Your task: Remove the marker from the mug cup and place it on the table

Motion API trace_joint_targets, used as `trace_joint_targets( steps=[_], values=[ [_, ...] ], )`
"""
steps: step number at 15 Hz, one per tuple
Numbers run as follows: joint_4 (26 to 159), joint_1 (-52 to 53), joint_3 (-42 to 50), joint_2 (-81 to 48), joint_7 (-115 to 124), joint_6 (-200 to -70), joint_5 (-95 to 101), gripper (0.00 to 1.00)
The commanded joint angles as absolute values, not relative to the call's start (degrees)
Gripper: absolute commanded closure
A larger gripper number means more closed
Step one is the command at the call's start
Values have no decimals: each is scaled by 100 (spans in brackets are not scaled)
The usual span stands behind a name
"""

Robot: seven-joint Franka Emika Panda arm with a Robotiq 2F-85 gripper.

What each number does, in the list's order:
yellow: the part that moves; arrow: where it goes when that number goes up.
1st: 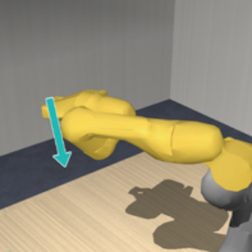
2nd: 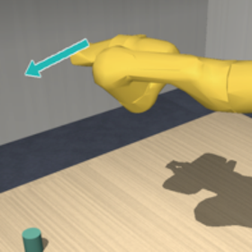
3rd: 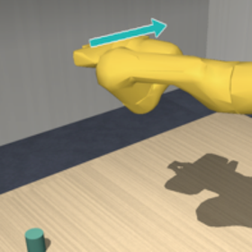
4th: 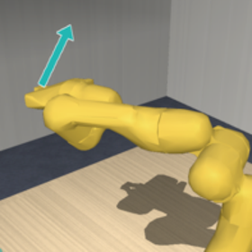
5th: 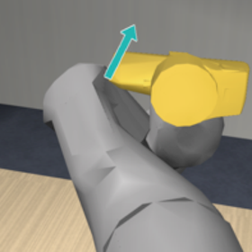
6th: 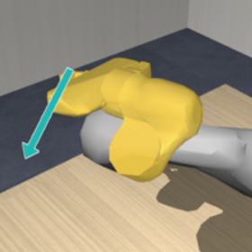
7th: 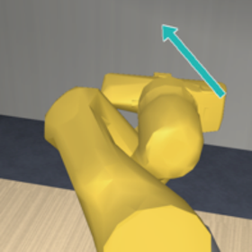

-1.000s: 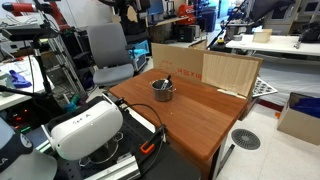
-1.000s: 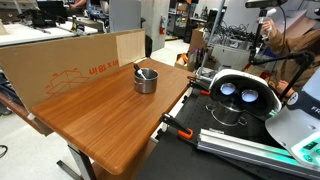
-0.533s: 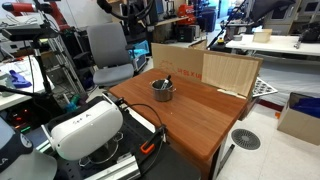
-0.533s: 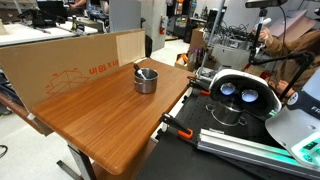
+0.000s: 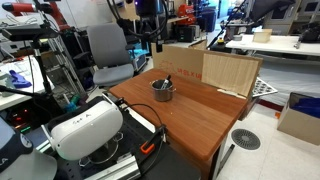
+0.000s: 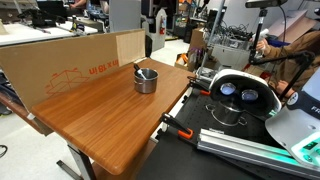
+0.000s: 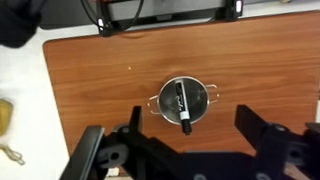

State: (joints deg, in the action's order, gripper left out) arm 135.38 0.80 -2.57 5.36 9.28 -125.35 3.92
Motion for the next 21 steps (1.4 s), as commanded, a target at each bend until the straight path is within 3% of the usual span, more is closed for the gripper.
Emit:
trace_joint_targets(
  steps=[1,21],
  values=[
    [13246,136,-313,-3,1221,-12746,688,0],
    [12224,446,91,-1857,1808,-12888,1711,0]
  ],
)
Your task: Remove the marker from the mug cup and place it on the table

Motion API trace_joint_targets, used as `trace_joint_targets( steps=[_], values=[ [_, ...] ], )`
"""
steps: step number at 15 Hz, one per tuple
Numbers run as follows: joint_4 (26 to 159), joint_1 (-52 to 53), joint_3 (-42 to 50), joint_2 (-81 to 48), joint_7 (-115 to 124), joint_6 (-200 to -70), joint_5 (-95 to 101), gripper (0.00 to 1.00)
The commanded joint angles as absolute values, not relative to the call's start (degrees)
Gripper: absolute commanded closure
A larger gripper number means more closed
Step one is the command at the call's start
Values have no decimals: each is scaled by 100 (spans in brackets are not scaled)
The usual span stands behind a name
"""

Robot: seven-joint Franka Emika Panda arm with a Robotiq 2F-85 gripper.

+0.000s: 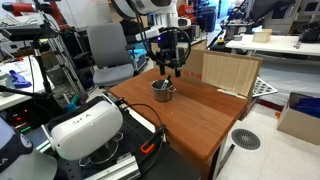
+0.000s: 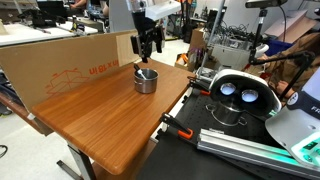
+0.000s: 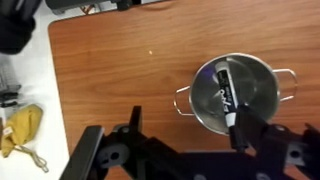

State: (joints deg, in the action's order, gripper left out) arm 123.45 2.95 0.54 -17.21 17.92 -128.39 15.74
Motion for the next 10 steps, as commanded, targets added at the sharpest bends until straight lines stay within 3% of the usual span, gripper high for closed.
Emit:
trace_joint_targets(
  steps=[1,10],
  values=[
    [12196,494,78,-1896,1804,-12875,1703,0],
    [11923,808,50,-2267,1878,-12915,1690,0]
  ],
)
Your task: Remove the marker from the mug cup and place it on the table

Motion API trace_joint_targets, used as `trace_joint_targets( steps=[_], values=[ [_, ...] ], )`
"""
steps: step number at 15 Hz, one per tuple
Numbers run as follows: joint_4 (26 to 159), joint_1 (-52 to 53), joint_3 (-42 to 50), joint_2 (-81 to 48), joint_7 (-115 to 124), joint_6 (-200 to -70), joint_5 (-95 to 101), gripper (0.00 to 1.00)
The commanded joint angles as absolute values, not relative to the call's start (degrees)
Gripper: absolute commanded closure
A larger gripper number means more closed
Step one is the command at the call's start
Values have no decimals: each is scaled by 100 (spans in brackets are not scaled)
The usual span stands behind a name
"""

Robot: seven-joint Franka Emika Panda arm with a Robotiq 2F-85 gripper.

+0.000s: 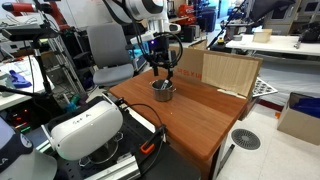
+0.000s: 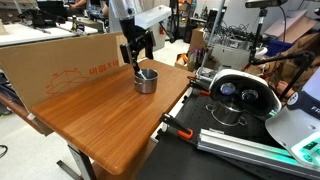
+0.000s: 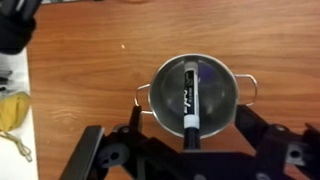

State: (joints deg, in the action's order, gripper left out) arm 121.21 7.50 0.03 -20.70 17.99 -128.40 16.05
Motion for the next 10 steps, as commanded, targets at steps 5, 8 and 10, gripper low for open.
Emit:
trace_joint_targets(
  steps=[5,8,10],
  values=[
    [11649,845,52,-2550,1845,-12873,1657,0],
    [11558,865,70,-2653,1768,-12847,1698,35],
    [11519,863,65,-2671,1748,-12837,1674,49]
  ],
)
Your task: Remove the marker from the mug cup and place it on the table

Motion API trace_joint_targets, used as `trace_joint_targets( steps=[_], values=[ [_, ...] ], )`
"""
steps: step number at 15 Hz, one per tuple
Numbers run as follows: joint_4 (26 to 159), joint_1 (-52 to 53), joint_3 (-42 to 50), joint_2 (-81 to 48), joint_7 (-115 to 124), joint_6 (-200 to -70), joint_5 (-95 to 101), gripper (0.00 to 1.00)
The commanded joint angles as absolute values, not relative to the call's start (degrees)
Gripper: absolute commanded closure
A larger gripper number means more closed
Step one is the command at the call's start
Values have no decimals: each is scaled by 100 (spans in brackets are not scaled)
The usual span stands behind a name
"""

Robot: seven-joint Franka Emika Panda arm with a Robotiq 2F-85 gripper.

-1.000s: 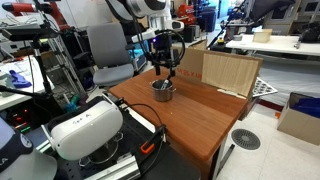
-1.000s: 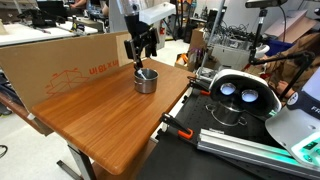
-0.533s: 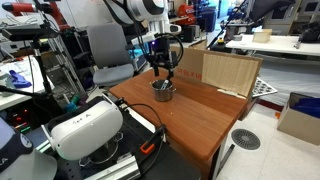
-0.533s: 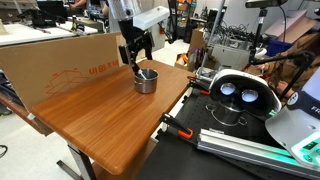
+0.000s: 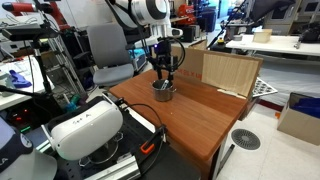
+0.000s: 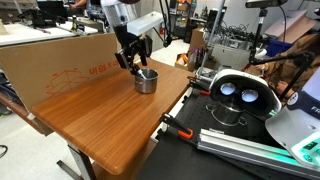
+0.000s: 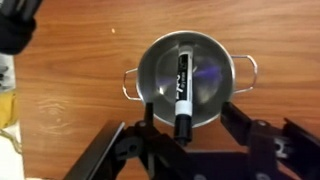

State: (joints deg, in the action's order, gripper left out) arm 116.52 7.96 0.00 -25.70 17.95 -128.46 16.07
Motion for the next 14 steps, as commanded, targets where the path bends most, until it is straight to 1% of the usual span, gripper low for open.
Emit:
trace_joint_targets(
  steps=[1,2,5,7,9,14],
  values=[
    [11509,863,62,-2661,1736,-12833,1665,57],
    [11480,861,59,-2671,1714,-12827,1657,63],
    [11474,853,58,-2652,1683,-12794,1640,88],
    [11445,832,48,-2669,1618,-12751,1608,100],
    [11438,821,47,-2665,1574,-12723,1595,95],
    [11489,812,43,-2567,1577,-12608,1522,95]
  ],
)
